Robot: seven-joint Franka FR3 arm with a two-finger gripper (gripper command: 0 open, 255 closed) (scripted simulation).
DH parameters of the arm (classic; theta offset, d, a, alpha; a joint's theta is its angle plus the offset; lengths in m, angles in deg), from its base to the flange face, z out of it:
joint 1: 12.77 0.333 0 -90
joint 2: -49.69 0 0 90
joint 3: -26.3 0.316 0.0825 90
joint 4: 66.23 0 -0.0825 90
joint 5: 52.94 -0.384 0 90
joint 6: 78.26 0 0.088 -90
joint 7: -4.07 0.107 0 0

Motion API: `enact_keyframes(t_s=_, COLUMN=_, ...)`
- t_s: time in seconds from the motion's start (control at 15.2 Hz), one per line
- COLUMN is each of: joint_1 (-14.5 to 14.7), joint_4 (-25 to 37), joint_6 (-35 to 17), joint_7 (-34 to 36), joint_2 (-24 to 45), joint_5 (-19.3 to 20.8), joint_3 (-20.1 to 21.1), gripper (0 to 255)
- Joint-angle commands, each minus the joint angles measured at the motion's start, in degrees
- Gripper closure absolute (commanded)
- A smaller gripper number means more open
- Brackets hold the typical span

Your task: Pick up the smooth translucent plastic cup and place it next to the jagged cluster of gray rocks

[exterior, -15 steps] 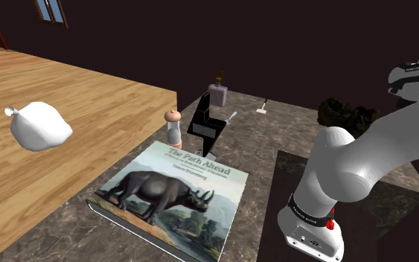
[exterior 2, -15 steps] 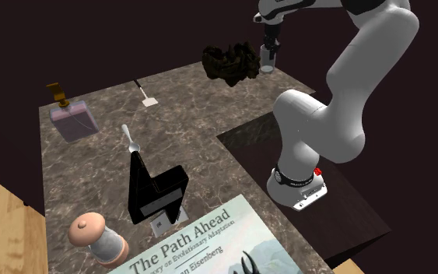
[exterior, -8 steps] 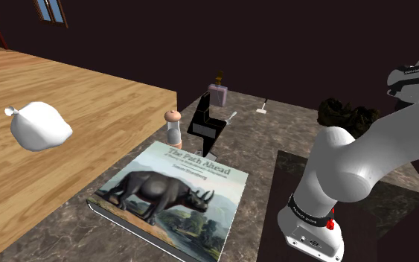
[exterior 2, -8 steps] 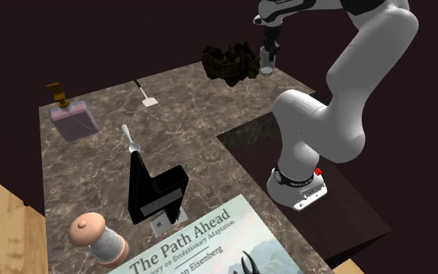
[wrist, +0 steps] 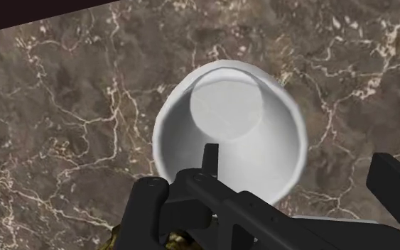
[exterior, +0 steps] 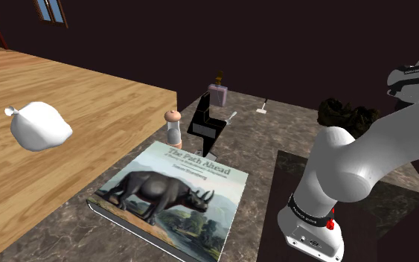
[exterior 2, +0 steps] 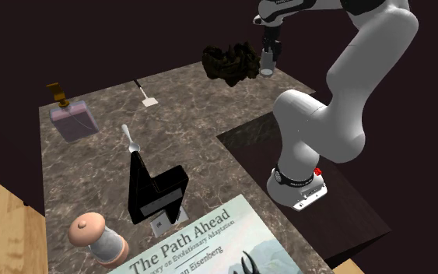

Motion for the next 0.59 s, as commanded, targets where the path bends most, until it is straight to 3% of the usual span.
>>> enact_keyframes(t_s=0.0, joint_1=-0.3, joint_4=0.8, joint_6=1.3, joint_7=-0.5, joint_2=0.7, joint_5=-0.9, joint_3=0.9, gripper=0)
enact_keyframes(t_s=0.2, joint_1=-0.8, joint_4=3.6, joint_6=4.9, joint_7=-1.9, joint_2=2.7, joint_5=-3.3, joint_3=3.2, gripper=0)
enact_keyframes(t_s=0.53, joint_1=-0.8, joint_4=3.6, joint_6=4.9, joint_7=-1.8, joint_2=2.6, joint_5=-3.3, joint_3=3.2, gripper=0)
